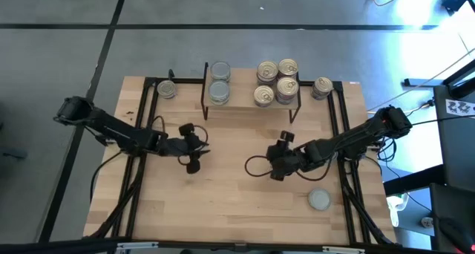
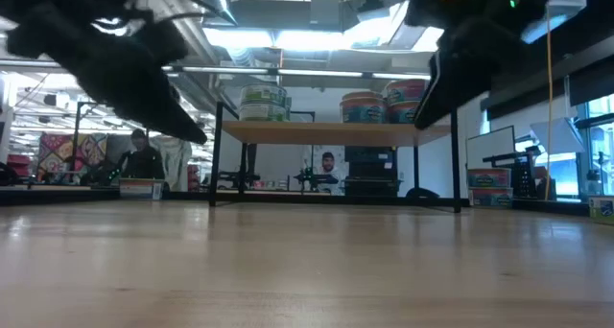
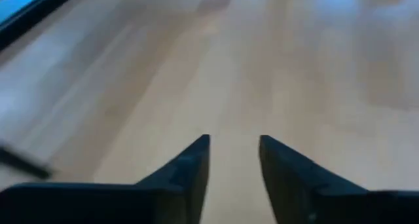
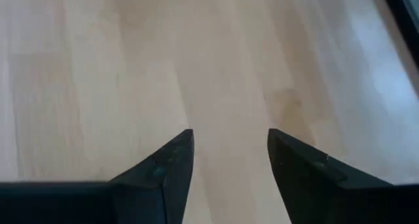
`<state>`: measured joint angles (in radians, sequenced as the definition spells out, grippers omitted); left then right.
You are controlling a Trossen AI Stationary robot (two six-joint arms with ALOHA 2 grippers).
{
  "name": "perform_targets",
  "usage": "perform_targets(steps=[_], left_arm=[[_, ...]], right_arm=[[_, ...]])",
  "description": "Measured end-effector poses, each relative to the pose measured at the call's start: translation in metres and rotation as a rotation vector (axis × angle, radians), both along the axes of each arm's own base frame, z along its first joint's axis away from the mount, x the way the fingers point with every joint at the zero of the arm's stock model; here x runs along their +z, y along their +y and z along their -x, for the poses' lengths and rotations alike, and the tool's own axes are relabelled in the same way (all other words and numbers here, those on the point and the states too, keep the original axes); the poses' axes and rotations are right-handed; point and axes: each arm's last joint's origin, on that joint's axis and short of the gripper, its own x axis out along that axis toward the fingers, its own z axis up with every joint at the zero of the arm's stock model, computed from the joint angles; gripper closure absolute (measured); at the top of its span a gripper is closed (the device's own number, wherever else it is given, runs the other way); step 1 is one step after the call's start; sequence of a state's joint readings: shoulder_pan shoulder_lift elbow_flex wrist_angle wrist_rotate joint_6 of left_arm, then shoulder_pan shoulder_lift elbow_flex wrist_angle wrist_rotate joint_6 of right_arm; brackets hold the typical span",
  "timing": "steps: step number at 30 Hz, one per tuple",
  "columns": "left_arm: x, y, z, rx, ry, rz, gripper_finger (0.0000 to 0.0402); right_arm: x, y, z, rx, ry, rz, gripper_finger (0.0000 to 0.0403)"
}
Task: Stack canned seafood by type on shelf
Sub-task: Stack the blue pink tuna can with the blue pink tuna can on the shelf
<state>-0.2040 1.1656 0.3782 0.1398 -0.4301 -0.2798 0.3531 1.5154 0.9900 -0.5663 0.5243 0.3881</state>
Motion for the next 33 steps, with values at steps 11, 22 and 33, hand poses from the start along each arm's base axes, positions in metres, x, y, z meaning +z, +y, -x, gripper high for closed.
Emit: perform_targets(steps=[11,22,33], left_arm=[[0.038,0.078,0.012,0.54,0.439,-0.076,0.015],[0.034,0.145,0.044,1.0,0.52,-0.113,0.0149],[0.02,0.199,0.061,1.162,0.518,-0.057,0.0208]], right_arm=[[-0.067,-0.015,0.017,0.095,-0.176,0.005,0.021],[-0.086,-0.027,0.031,0.061,-0.142,0.018,0.021],[-0.091,-0.029,0.036,0.055,-0.131,0.021,0.021]])
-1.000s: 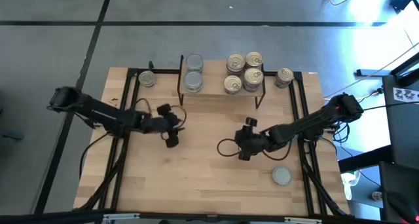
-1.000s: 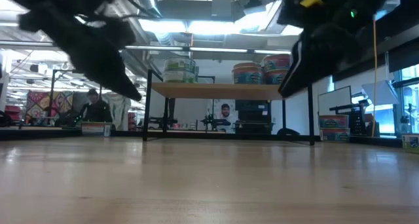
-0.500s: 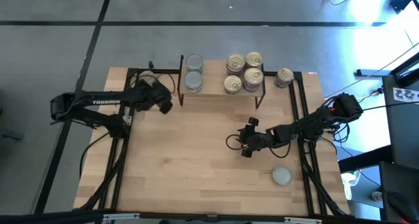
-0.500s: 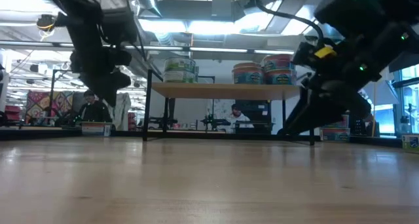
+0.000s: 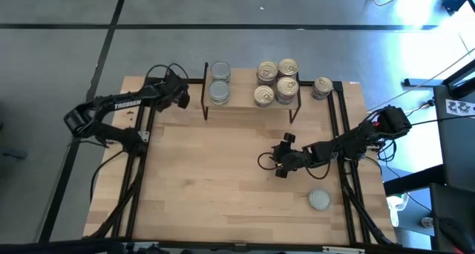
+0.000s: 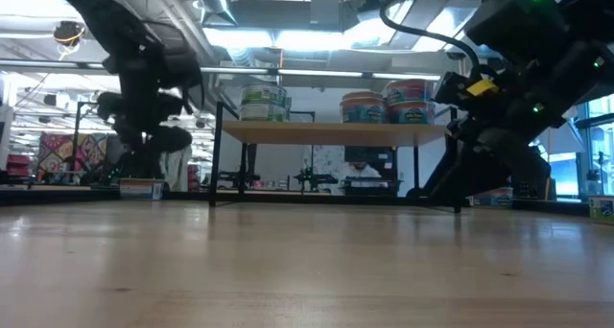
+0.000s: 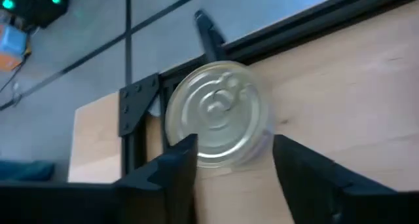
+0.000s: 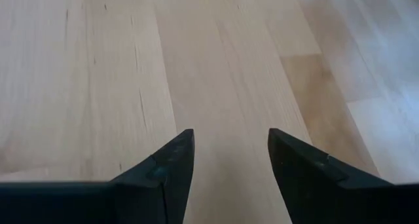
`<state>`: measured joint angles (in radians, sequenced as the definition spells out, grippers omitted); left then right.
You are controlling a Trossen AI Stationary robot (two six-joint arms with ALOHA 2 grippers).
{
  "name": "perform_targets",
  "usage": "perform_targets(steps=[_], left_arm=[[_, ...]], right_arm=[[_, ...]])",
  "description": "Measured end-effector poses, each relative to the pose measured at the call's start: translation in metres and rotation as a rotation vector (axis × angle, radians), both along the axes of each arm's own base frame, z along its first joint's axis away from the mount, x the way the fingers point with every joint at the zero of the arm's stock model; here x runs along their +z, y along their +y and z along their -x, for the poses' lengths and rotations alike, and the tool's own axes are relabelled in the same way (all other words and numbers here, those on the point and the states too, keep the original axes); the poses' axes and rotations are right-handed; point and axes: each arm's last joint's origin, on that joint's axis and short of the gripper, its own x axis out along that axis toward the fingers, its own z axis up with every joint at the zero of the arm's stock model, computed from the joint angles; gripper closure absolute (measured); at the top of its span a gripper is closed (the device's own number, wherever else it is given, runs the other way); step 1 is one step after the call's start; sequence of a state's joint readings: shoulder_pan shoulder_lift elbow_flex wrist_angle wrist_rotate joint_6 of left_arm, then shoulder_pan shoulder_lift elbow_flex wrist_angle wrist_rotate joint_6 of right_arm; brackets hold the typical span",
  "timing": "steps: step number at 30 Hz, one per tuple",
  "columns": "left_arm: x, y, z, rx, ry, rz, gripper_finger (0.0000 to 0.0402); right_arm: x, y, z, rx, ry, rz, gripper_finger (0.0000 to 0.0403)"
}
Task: Stack canned seafood by type on shelf
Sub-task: Stack the blue pink tuna can with the blue pink tuna can on the shelf
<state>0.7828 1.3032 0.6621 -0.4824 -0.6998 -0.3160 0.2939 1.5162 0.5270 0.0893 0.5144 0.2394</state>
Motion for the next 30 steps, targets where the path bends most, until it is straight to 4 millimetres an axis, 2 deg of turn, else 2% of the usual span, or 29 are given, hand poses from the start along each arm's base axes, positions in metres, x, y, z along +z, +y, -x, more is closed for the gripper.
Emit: perform_targets(steps=[3,8,17,26,30], left_arm=[[-0.004,0.007,0.005,0.04,0.009,0.003,0.0249],[-0.004,0.01,0.002,0.047,-0.027,-0.022,0.0309],[-0.011,0.018,-0.002,0.071,-0.023,-0.033,0.0394],[-0.022,0.041,-0.004,0.139,0.009,0.006,0.04],[-0.026,0.044,-0.007,0.169,0.033,-0.002,0.0398]], right_arm=[[0.0,0.0,0.0,0.0,0.0,0.001,0.021],[0.0,0.0,0.0,-0.001,-0.006,0.0,0.021],[0.001,0.0,-0.002,0.0,-0.021,-0.005,0.021],[0.001,0.0,-0.002,-0.003,-0.025,-0.008,0.021],[0.002,0.001,-0.002,-0.005,-0.028,-0.013,0.021]])
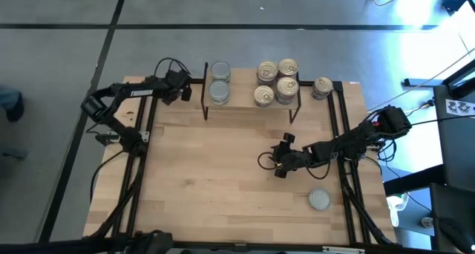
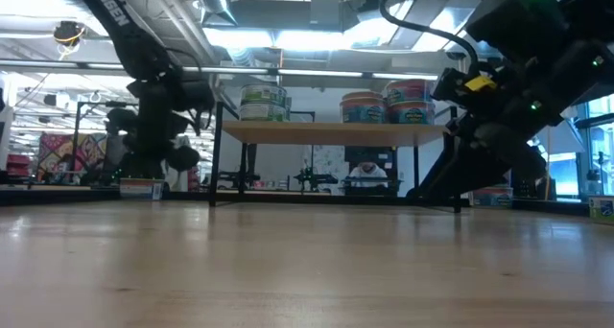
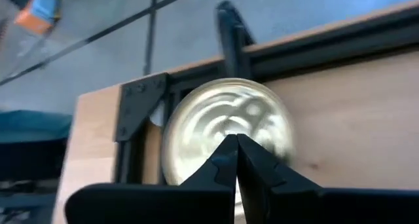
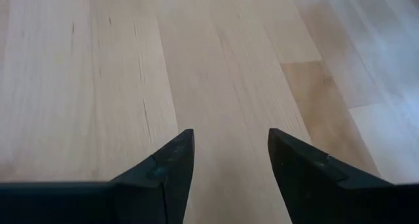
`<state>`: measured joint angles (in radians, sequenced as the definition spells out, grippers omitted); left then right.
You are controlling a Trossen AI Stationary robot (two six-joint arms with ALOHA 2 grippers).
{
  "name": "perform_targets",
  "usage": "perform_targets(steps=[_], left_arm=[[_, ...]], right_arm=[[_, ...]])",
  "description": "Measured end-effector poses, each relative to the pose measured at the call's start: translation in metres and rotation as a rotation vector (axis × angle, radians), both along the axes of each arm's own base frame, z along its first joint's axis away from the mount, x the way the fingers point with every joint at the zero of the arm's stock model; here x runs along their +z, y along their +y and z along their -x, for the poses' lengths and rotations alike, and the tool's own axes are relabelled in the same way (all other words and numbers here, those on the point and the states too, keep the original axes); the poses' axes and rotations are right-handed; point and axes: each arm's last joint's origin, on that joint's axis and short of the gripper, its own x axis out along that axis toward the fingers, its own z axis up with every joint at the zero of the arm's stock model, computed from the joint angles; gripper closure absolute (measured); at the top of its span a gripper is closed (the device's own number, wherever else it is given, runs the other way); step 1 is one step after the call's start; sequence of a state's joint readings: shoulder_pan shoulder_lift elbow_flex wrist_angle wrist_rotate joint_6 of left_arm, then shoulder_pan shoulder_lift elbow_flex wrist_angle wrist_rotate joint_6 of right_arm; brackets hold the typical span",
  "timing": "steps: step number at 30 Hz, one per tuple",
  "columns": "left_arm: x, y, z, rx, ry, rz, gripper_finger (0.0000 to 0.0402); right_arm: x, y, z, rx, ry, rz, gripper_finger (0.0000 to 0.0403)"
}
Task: Stack canned seafood by type on shelf
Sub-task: Stack the blue pink tuna can with the blue pink tuna can on the shelf
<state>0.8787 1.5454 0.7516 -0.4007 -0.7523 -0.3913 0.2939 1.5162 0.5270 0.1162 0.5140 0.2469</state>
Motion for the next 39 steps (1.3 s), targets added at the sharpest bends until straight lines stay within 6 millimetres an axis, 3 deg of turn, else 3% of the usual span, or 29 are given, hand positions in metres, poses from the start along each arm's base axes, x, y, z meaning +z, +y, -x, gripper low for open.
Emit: perform_targets(steps=[15,27,39], left_arm=[[-0.0106,-0.0007,-0.0039,-0.085,0.15,0.112,0.04],[-0.0108,-0.001,-0.0037,-0.094,0.156,0.121,0.0401],[-0.0091,-0.0031,0.0016,-0.169,0.143,0.265,0.0401]], right_arm=[[0.0001,0.0003,-0.0003,-0.003,-0.005,-0.017,0.021],[0.0011,0.0006,-0.0013,-0.003,-0.019,-0.021,0.021],[0.001,0.0007,-0.0013,-0.02,-0.027,-0.04,0.021]])
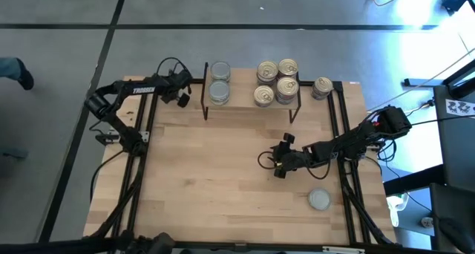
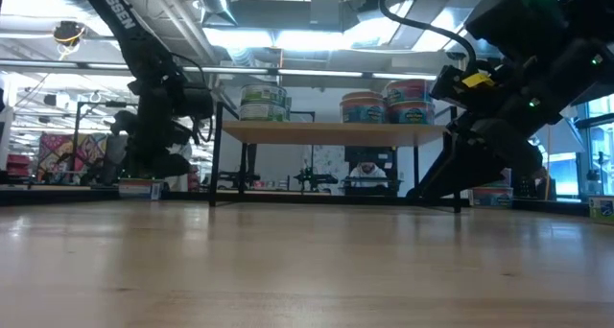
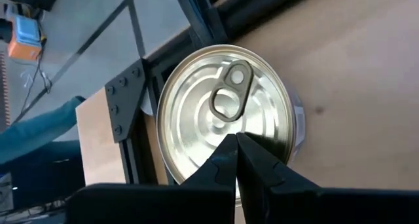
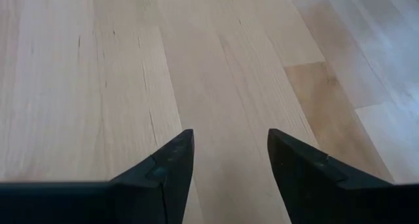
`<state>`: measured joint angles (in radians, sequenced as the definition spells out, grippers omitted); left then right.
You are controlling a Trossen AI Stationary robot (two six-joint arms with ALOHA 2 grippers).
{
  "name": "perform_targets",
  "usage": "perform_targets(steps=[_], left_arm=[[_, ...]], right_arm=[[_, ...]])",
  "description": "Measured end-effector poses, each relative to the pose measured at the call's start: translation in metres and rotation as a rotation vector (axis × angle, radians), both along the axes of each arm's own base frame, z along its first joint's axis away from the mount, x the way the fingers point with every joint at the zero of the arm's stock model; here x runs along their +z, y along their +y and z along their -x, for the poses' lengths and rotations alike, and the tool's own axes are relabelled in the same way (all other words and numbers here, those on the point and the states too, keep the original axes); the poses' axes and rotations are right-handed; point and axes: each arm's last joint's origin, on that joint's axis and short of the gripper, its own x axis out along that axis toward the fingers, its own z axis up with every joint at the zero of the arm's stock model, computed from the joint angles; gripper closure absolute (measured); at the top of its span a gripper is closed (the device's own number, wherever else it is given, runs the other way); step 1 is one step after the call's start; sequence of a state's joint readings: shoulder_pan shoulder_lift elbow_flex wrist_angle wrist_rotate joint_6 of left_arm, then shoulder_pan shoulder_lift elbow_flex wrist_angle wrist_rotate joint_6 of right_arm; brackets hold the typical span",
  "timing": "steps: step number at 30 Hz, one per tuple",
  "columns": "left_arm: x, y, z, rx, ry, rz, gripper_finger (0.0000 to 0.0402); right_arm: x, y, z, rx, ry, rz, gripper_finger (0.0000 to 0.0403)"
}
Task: Stack canned seafood by type on shelf
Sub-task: Stack the blue pink tuna can with the blue pink tuna can on the shelf
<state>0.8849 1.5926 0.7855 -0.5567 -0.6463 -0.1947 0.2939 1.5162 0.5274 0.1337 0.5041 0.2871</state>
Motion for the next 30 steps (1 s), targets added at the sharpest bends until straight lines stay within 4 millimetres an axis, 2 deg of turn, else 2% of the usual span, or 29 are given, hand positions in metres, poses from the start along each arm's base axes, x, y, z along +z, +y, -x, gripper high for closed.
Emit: perform_targets(steps=[4,9,15,21,30], left_arm=[[0.004,-0.008,0.001,-0.01,-0.002,0.035,0.0401],[0.011,-0.027,-0.001,-0.04,0.012,0.108,0.0401],[0.017,-0.054,-0.016,-0.137,-0.036,0.215,0.0401],[0.017,-0.087,-0.034,-0.208,-0.031,0.253,0.04],[0.016,-0.142,-0.051,-0.287,-0.025,0.305,0.04]], right_arm=[[0.0,0.0,0.0,-0.003,-0.002,-0.003,0.021],[0.0,0.0,0.0,-0.003,-0.001,-0.003,0.021],[0.0,0.0,0.0,-0.003,-0.001,-0.003,0.021],[0.0,0.0,0.0,-0.002,0.001,-0.002,0.021],[0.0,0.0,0.0,-0.002,0.001,-0.002,0.021]])
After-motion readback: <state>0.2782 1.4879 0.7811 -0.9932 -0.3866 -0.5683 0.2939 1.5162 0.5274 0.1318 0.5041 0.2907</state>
